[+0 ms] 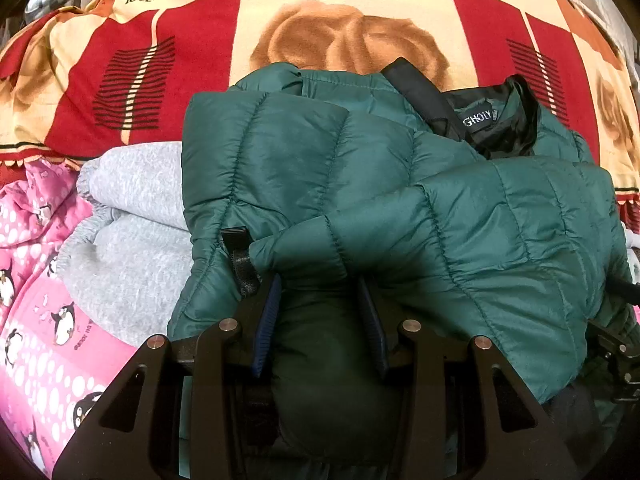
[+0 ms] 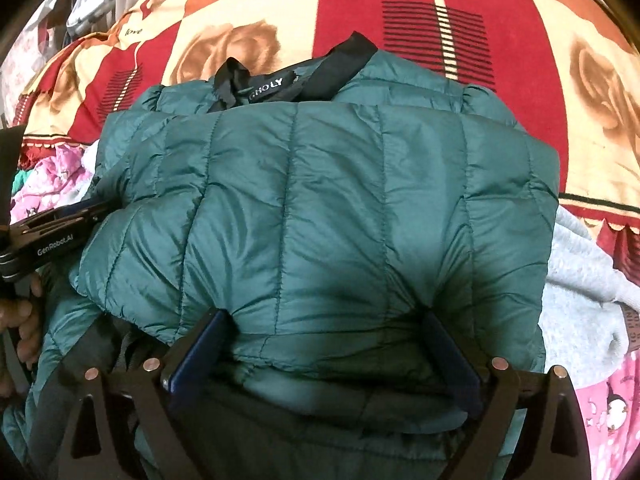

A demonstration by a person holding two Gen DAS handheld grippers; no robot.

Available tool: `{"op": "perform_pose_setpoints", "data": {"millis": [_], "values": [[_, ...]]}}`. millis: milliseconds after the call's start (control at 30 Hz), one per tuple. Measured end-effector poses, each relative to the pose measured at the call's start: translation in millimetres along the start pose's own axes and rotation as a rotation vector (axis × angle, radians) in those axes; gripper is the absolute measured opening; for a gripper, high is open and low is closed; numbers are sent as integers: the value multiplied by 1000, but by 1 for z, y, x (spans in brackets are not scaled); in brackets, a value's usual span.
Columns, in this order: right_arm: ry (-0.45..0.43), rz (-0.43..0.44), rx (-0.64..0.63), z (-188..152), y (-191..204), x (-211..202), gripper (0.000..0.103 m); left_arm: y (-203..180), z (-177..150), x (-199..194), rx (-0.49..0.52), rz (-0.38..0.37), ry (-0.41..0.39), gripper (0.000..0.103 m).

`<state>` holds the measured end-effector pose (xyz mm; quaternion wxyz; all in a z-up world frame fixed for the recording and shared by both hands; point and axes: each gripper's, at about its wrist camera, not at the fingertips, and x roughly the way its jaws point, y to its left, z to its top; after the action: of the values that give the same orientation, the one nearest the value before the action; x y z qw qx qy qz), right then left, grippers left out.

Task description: Fold large clothes

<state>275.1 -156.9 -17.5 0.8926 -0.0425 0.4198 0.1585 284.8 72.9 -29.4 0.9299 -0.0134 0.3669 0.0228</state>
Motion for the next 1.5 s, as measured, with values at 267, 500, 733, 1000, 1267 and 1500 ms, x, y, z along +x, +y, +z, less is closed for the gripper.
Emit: {"op": "perform_pose_setpoints", "data": {"millis": [267,500,733,1000,1267,1500], "values": [[94,-54,-29,6,5,-14,97,0,14,-9,57,-17,85,40],[67,-192,-98,-28,14,-87,97,39,-14,-96,73,-66,73,50],[147,-151,-73,-88,21,-121,97,71,-98,-125,49,-64,185,51],[129,-90,99,-121,-1,-109,102,92,-132,-125,-134,-116,123,65],[92,-59,96,-124,-7,-109,103,96,-139,-127,-152,-122,79,66],[106,-121,84,-136,-5,-125,102,100,-150,-135,-182,-133,32,66]]}}
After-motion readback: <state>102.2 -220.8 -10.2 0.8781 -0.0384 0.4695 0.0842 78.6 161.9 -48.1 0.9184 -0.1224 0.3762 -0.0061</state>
